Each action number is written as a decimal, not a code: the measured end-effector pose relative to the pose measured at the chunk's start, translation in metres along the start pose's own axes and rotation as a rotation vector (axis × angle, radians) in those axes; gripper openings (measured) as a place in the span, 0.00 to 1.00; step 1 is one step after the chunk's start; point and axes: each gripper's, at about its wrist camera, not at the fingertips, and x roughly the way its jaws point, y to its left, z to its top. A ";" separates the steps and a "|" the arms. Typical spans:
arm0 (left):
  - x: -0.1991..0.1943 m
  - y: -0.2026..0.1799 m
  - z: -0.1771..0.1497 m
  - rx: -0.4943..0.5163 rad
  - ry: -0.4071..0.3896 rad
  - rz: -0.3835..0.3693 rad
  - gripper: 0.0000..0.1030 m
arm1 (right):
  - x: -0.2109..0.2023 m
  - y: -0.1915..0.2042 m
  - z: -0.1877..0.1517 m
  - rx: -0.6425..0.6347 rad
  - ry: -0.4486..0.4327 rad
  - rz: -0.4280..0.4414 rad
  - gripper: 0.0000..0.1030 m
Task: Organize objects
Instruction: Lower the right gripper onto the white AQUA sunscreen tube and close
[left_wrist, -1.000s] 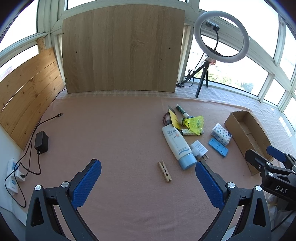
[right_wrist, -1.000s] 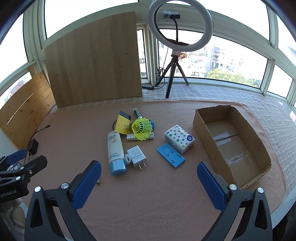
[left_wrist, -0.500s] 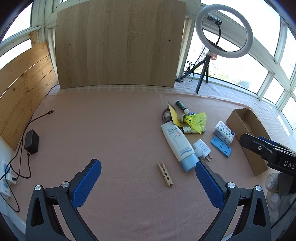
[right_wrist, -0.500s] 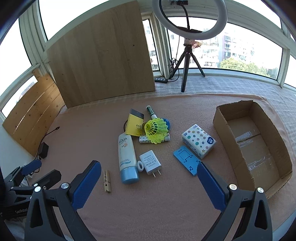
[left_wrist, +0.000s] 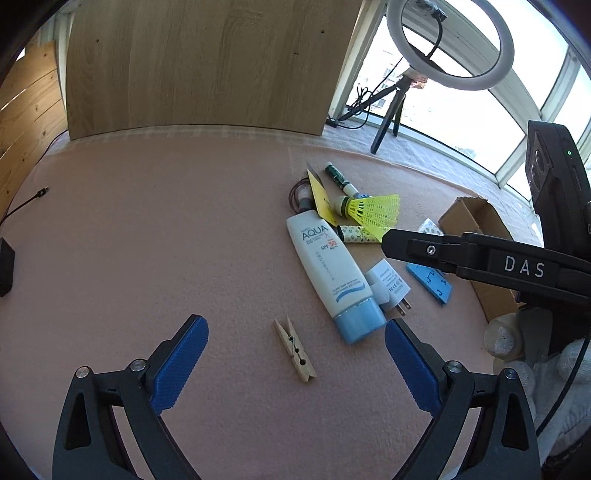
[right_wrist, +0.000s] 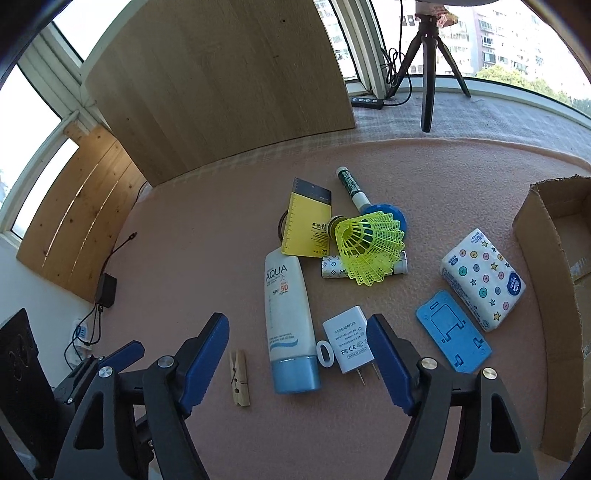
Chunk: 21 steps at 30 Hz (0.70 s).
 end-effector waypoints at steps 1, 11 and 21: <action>0.007 0.000 0.001 -0.013 0.011 -0.016 0.90 | 0.006 0.001 0.002 -0.002 0.018 0.005 0.65; 0.058 -0.004 0.005 -0.053 0.100 -0.114 0.75 | 0.057 0.002 0.017 0.006 0.156 0.059 0.52; 0.082 0.001 0.012 -0.098 0.129 -0.167 0.55 | 0.080 -0.006 0.020 0.050 0.219 0.101 0.40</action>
